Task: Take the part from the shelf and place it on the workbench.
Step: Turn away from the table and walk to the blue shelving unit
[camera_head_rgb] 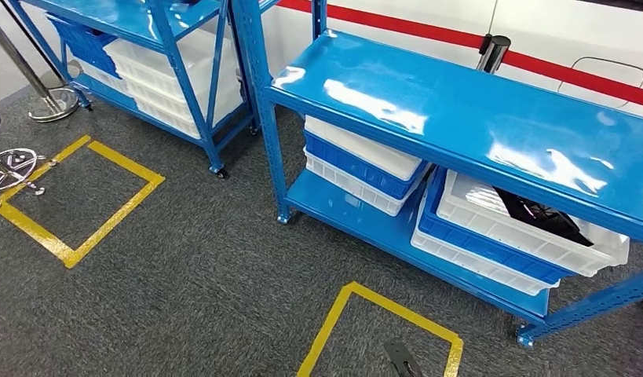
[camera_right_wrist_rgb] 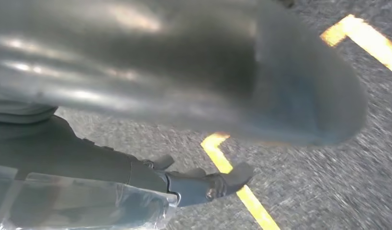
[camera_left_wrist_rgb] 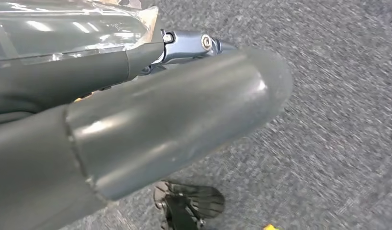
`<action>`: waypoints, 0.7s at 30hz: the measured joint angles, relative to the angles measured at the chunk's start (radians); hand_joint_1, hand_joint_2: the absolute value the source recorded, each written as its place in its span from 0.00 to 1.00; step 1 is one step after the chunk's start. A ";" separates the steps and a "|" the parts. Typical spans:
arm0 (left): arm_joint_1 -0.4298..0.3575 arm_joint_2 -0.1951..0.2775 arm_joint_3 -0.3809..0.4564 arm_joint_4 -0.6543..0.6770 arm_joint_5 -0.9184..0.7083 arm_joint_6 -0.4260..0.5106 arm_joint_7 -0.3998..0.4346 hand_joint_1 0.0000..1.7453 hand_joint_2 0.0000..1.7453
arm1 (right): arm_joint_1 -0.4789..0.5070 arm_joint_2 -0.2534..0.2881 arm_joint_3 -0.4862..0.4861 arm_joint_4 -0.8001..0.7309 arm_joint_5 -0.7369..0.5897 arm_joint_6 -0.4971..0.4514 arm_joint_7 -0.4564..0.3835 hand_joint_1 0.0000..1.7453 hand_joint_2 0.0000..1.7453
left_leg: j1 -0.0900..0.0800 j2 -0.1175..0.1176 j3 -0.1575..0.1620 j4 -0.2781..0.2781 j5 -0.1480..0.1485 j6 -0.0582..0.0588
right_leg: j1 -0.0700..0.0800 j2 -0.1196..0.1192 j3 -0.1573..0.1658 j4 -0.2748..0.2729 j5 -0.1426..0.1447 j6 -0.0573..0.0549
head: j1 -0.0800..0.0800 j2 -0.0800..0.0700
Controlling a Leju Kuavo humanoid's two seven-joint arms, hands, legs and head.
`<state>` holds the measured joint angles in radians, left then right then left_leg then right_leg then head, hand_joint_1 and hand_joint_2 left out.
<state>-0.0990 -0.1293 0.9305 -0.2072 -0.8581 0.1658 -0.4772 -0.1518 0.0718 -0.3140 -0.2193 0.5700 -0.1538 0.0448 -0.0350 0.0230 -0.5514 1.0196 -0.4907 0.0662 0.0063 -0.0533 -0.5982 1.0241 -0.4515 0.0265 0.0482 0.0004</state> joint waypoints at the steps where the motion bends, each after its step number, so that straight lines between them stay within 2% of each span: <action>1: -0.001 0.000 0.000 0.000 -0.001 0.000 0.002 0.00 0.00 | -0.002 0.000 -0.001 0.000 0.000 0.000 0.000 0.00 0.00 | -0.001 0.007 0.002 0.002 -0.007 -0.001 | -0.004 0.013 0.002 -0.002 -0.001 -0.010 | -0.001 0.000; 2: -0.001 0.001 0.000 0.000 -0.001 0.000 0.004 0.00 0.00 | -0.002 0.000 -0.001 0.000 0.000 0.001 0.001 0.00 0.00 | 0.000 0.012 0.003 0.006 -0.013 -0.004 | -0.010 0.023 0.005 -0.003 -0.002 -0.016 | 0.000 0.000; 4: -0.002 0.001 0.000 0.001 -0.005 0.001 0.006 0.00 0.00 | -0.002 -0.001 -0.002 0.000 0.000 0.003 0.001 0.00 0.00 | 0.008 0.002 -0.008 0.043 -0.042 -0.018 | -0.019 0.041 0.013 -0.004 -0.006 -0.025 | 0.000 0.000; 5: -0.003 0.001 0.000 0.001 -0.006 0.002 0.007 0.00 0.00 | -0.003 0.000 -0.002 0.000 0.001 0.004 0.000 0.00 0.00 | 0.015 -0.007 -0.028 0.088 -0.067 -0.029 | -0.022 0.050 0.018 -0.005 -0.009 -0.030 | 0.000 0.000; 7: -0.003 0.001 0.000 0.001 -0.008 0.004 0.009 0.00 0.00 | -0.003 0.001 -0.003 0.000 0.002 0.006 0.000 0.00 0.00 | 0.031 -0.017 -0.093 0.210 -0.116 -0.046 | -0.024 0.067 0.025 -0.005 -0.015 -0.038 | -0.001 0.000; 8: -0.003 0.001 0.000 0.001 -0.008 0.006 0.010 0.00 0.00 | -0.002 0.001 -0.003 0.000 0.003 0.006 0.000 0.00 0.00 | 0.039 -0.018 -0.122 0.251 -0.123 -0.053 | -0.025 0.077 0.027 -0.005 -0.017 -0.039 | -0.001 0.000; 9: -0.003 0.001 0.000 0.001 -0.008 0.008 0.011 0.00 0.00 | -0.001 0.001 -0.003 0.000 0.004 0.006 0.000 0.00 0.00 | 0.047 -0.019 -0.136 0.260 -0.110 -0.059 | -0.028 0.088 0.030 -0.005 -0.019 -0.038 | -0.001 0.000; 10: -0.003 0.001 0.000 0.001 -0.008 0.010 0.012 0.00 0.00 | 0.000 0.001 -0.004 0.000 0.004 0.007 0.000 0.00 0.00 | 0.053 -0.021 -0.131 0.230 -0.079 -0.064 | -0.032 0.100 0.033 -0.005 -0.022 -0.035 | -0.001 0.000; 11: -0.003 0.001 0.000 0.001 -0.008 0.012 0.013 0.00 0.00 | 0.000 0.001 -0.004 0.000 0.005 0.007 0.000 0.00 0.00 | 0.060 -0.029 -0.108 0.170 -0.036 -0.071 | -0.037 0.112 0.038 -0.005 -0.025 -0.030 | -0.001 0.000; 12: -0.003 0.001 0.000 0.001 -0.008 0.013 0.014 0.00 0.00 | 0.000 0.001 -0.005 0.000 0.006 0.007 0.001 0.00 0.00 | 0.067 -0.051 -0.081 0.108 -0.006 -0.078 | -0.040 0.123 0.041 -0.005 -0.028 -0.024 | -0.001 0.000; 13: -0.003 0.000 0.000 0.002 -0.009 0.015 0.015 0.00 0.00 | -0.002 0.001 -0.006 0.000 0.006 0.007 0.001 0.00 0.00 | 0.070 -0.076 -0.057 0.057 0.012 -0.083 | -0.041 0.134 0.042 -0.004 -0.030 -0.016 | -0.002 0.000; 14: -0.003 0.000 0.000 0.003 -0.009 0.016 0.016 0.00 0.00 | -0.003 0.001 -0.007 0.000 0.006 0.007 0.001 0.00 0.00 | 0.071 -0.096 -0.043 0.027 0.017 -0.083 | -0.042 0.143 0.040 -0.005 -0.031 -0.007 | -0.002 0.000; 15: -0.004 0.000 0.000 0.004 -0.010 0.017 0.017 0.00 0.00 | -0.004 0.001 -0.009 0.000 0.007 0.007 0.001 0.00 0.00 | 0.068 -0.109 -0.038 0.019 0.011 -0.078 | -0.042 0.152 0.036 -0.008 -0.030 0.003 | -0.003 0.000; 17: -0.005 -0.001 -0.001 0.004 -0.010 0.018 0.018 0.00 0.00 | -0.001 0.000 -0.012 0.000 0.008 0.007 0.002 0.00 0.00 | 0.061 -0.094 -0.031 0.012 0.013 -0.056 | -0.044 0.167 0.030 -0.015 -0.026 0.020 | -0.003 0.000; 18: -0.006 -0.001 -0.001 0.004 -0.010 0.019 0.018 0.00 0.00 | 0.001 0.000 -0.012 0.000 0.009 0.007 0.002 0.00 0.00 | 0.059 -0.083 -0.025 0.006 0.016 -0.046 | -0.043 0.155 0.026 -0.011 -0.029 0.025 | -0.002 0.000; 19: -0.006 -0.002 -0.001 0.004 -0.011 0.020 0.017 0.00 0.00 | 0.001 0.000 -0.013 0.000 0.009 0.008 0.002 0.00 0.00 | 0.057 -0.070 -0.019 -0.001 0.020 -0.035 | -0.041 0.133 0.013 0.011 -0.041 0.025 | 0.001 0.000; 21: -0.005 -0.002 0.000 0.004 -0.011 0.023 0.017 0.00 0.00 | -0.002 0.000 -0.015 0.000 0.011 0.008 0.002 0.00 0.00 | 0.049 -0.042 -0.014 -0.008 0.022 -0.019 | -0.036 0.080 -0.044 0.120 -0.090 0.014 | 0.006 0.000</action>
<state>-0.1039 -0.1311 0.9300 -0.2033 -0.8693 0.1883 -0.4598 -0.1538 0.0719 -0.3286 -0.2193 0.5812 -0.1455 0.0467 0.0142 -0.0187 -0.5650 1.0116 -0.4687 0.0477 -0.0302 0.0268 -0.6426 1.1445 -0.5415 0.0407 0.0540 0.0004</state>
